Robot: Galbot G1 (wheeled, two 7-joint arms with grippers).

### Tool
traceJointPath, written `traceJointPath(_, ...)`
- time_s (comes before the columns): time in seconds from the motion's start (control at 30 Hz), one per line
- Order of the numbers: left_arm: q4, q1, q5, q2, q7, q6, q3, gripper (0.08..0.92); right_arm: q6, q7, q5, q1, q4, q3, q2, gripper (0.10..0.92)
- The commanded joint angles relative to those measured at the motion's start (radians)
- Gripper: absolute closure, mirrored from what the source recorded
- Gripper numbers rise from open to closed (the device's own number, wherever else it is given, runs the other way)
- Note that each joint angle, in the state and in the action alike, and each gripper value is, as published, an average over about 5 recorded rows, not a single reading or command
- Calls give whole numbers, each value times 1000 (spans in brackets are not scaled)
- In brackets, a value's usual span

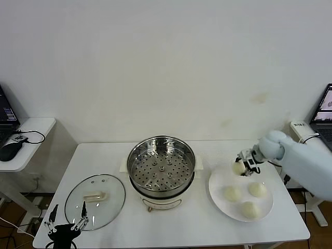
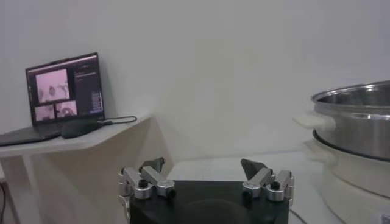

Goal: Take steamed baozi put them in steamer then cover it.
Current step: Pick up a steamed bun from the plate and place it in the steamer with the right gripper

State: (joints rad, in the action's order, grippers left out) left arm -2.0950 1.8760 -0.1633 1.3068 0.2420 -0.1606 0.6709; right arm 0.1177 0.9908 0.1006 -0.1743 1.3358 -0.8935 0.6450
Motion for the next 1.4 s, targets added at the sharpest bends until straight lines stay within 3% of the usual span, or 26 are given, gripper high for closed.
traceJointPath(0.03, 3, -2, -44, -8, -13, -8, -3, 177, -2, -2, -184, -356, 88, -219, 43, 383)
traceJointPath(0.3, -3, 0, -53, -15, -16, -22, 7, 177, -31, -38, -329, -504, 70, -326, 258, 380)
traceJointPath(0.6, -14, -3, -55, -10, -20, -22, 12, 177, -154, -66, -339, -467, -8, -394, 528, 380)
traceJointPath(0.93, -25, 7, -64, -9, -19, -30, 32, 177, -342, -76, -186, -397, -143, -454, 696, 375)
traceJointPath(1.17, -28, 9, -64, -7, -19, -36, 36, 177, -475, -86, -3, -325, -271, -449, 740, 373)
traceJointPath(1.4, -22, 2, -65, -9, -19, -37, 39, 177, -530, -94, 60, -295, -335, -435, 757, 372)
